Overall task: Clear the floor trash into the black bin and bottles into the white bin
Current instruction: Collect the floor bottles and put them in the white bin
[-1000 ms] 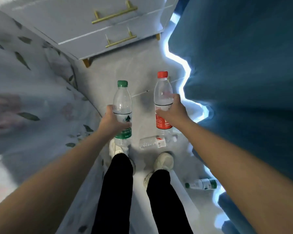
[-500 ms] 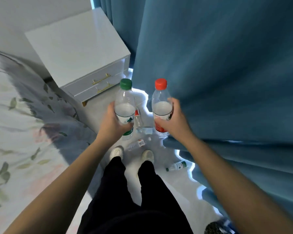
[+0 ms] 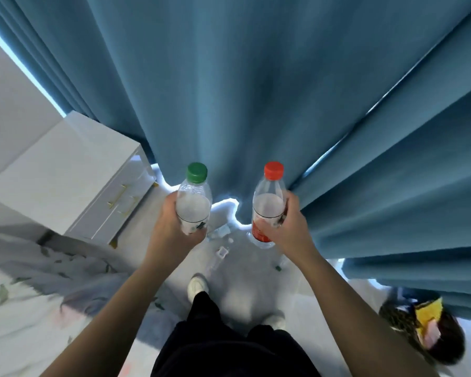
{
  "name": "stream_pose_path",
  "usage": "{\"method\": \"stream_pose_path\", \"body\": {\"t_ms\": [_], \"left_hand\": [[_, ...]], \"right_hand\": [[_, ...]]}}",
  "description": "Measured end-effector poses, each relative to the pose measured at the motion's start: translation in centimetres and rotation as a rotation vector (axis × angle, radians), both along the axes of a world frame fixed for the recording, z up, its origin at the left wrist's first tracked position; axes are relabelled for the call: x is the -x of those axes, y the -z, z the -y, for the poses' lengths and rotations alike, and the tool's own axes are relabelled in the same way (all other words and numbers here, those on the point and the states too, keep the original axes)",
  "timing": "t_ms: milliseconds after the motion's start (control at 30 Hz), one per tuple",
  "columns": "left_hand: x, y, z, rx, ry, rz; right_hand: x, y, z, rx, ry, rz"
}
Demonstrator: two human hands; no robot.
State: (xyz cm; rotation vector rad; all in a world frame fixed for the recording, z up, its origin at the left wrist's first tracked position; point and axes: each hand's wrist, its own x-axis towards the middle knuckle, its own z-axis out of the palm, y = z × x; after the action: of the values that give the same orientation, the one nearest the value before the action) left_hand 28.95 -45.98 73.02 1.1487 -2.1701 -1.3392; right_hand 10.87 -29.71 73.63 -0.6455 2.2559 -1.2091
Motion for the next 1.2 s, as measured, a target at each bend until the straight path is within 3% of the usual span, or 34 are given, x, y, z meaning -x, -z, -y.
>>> {"method": "stream_pose_path", "body": {"t_ms": [200,700,1200], "left_hand": [[5.4,-2.1,-5.4,-0.081,0.114,-0.117],[15.8,-2.7,-28.6,-0.138,0.412,-0.159],[22.4,-1.6,-32.5,-0.122,0.628,-0.129]], "right_hand": [[3.0,-1.7,-7.4,0.057,0.138,-0.036],[7.9,-3.1,-33.8,-0.007,0.471,-0.148],[7.7,-2.7,-40.9,0.015,0.757,-0.134]]}}
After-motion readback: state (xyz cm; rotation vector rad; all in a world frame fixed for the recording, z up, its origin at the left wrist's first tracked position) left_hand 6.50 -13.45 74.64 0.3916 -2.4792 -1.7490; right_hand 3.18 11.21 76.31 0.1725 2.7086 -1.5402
